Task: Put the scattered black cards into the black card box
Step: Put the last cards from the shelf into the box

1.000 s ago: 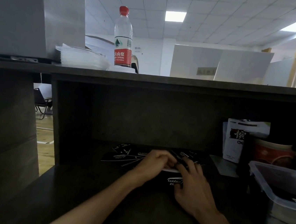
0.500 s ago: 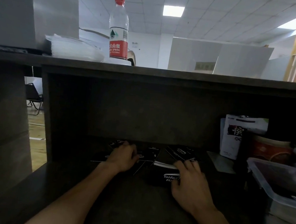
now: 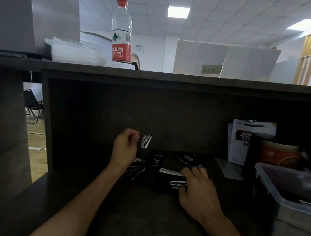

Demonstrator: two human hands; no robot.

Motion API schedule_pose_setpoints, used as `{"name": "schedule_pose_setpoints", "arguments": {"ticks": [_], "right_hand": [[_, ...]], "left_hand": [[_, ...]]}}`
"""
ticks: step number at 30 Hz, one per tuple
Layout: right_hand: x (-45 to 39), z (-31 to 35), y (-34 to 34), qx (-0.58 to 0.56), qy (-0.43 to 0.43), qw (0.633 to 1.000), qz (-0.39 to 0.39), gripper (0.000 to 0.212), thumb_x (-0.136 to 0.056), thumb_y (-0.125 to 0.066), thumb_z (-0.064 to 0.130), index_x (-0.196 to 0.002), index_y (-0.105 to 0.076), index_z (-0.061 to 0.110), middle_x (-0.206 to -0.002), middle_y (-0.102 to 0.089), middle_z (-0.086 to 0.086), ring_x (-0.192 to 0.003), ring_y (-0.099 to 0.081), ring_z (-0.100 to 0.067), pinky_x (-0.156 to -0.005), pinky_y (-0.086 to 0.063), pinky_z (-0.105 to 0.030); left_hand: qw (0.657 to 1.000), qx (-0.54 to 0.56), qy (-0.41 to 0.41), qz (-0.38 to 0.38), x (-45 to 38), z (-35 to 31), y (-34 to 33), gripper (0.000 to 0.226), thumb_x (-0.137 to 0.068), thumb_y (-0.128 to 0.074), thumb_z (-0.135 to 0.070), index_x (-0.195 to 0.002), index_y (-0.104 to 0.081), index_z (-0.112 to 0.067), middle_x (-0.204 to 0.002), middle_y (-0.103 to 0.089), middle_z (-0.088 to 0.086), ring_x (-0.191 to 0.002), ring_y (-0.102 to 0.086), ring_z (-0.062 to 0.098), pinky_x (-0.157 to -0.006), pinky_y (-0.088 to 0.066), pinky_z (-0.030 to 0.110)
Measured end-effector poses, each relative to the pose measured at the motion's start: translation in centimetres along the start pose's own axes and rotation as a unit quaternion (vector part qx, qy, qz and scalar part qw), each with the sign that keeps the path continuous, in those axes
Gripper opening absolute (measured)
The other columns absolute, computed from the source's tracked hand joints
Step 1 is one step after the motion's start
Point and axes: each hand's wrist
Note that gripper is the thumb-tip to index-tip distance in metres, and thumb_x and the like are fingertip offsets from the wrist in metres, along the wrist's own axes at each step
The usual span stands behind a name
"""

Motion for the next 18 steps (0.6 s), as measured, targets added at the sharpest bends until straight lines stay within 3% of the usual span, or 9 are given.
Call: {"name": "schedule_pose_setpoints", "arguments": {"ticks": [2,4,6,8,9,11,14,16,18], "right_hand": [[0.0,0.0,0.0,-0.001,0.001,1.000,0.002,0.046,-0.088,-0.052,0.032,-0.133,-0.046,0.030,-0.130,-0.048,0.006,-0.122,-0.037,-0.013,-0.096,-0.044,-0.032],[0.0,-0.1,0.0,-0.004,0.001,1.000,0.004,0.046,-0.088,-0.052,0.032,-0.134,-0.045,0.031,-0.131,-0.048,0.006,-0.124,-0.036,-0.013,-0.098,-0.044,-0.033],[0.0,-0.1,0.1,-0.011,-0.005,1.000,0.006,0.047,-0.088,-0.053,0.031,-0.135,-0.045,0.030,-0.134,-0.047,0.006,-0.128,-0.035,-0.014,-0.101,-0.043,-0.035],[0.0,-0.1,0.1,-0.020,-0.009,1.000,0.005,0.050,-0.088,-0.054,0.031,-0.137,-0.045,0.030,-0.135,-0.046,0.006,-0.130,-0.034,-0.014,-0.102,-0.043,-0.036],[0.0,-0.1,0.1,-0.024,-0.011,1.000,0.005,0.053,-0.088,-0.054,0.031,-0.139,-0.042,0.030,-0.137,-0.045,0.006,-0.130,-0.034,-0.013,-0.103,-0.043,-0.035],[-0.1,-0.1,0.1,-0.035,-0.020,0.999,0.005,0.064,-0.089,-0.057,0.032,-0.148,-0.031,0.029,-0.142,-0.042,0.005,-0.131,-0.034,-0.012,-0.107,-0.041,-0.034],[-0.2,-0.1,0.1,-0.045,-0.032,0.998,0.004,0.081,-0.089,-0.060,0.033,-0.155,-0.014,0.027,-0.149,-0.035,0.005,-0.137,-0.033,-0.014,-0.112,-0.036,-0.036],[-0.3,-0.2,0.0,-0.040,-0.025,0.999,0.006,0.081,-0.089,-0.059,0.034,-0.155,-0.014,0.027,-0.150,-0.036,0.004,-0.138,-0.032,-0.014,-0.114,-0.034,-0.036],[-0.3,-0.3,-0.1,-0.034,-0.016,0.999,0.005,0.075,-0.089,-0.057,0.034,-0.153,-0.020,0.028,-0.147,-0.038,0.004,-0.135,-0.033,-0.014,-0.112,-0.035,-0.036]], "left_hand": [[0.998,0.053,0.041,0.001,0.4,-0.4,-0.7,0.022,-0.094,-0.059,-0.009,-0.088,-0.057,-0.030,-0.082,-0.069,-0.006,-0.076,-0.066,0.002,-0.069,-0.048,0.016],[0.992,0.090,0.076,0.043,1.0,-0.5,-1.4,0.028,-0.090,-0.061,-0.002,-0.105,-0.054,-0.025,-0.081,-0.072,-0.002,-0.076,-0.070,0.010,-0.074,-0.053,0.023],[0.984,0.127,0.094,0.087,1.4,-0.7,-1.8,0.055,-0.086,-0.064,0.003,-0.130,-0.041,-0.021,-0.082,-0.072,0.003,-0.077,-0.072,0.015,-0.080,-0.055,0.027],[0.981,0.106,0.087,0.137,1.5,-0.6,-1.8,0.092,-0.082,-0.068,0.003,-0.144,-0.015,-0.040,-0.081,-0.071,0.007,-0.077,-0.073,0.015,-0.077,-0.054,0.021],[0.977,0.100,0.090,0.167,1.5,-0.5,-1.7,0.099,-0.081,-0.069,0.004,-0.147,-0.011,-0.042,-0.082,-0.071,0.009,-0.075,-0.073,0.015,-0.071,-0.053,0.018],[0.959,0.120,0.123,0.225,1.6,-0.5,-1.6,0.085,-0.079,-0.069,0.007,-0.144,-0.029,-0.029,-0.087,-0.071,0.010,-0.073,-0.073,0.015,-0.059,-0.052,0.018],[0.933,0.117,0.155,0.304,2.2,-0.7,-1.9,0.043,-0.087,-0.061,0.003,-0.121,-0.046,-0.019,-0.086,-0.075,0.004,-0.071,-0.074,0.021,-0.050,-0.048,0.020],[0.937,0.095,0.116,0.316,2.4,-0.7,-2.2,0.026,-0.091,-0.051,0.004,-0.113,-0.053,-0.010,-0.086,-0.074,0.005,-0.072,-0.072,0.024,-0.055,-0.052,0.025],[0.954,0.019,0.034,0.297,2.3,-0.5,-2.0,0.025,-0.090,-0.051,0.003,-0.109,-0.060,-0.010,-0.091,-0.071,0.003,-0.080,-0.069,0.018,-0.071,-0.055,0.029]]}}
Point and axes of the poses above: each hand's wrist, its own x-axis away from the middle knuckle, its own y-axis out of the back of the hand, z = x × y
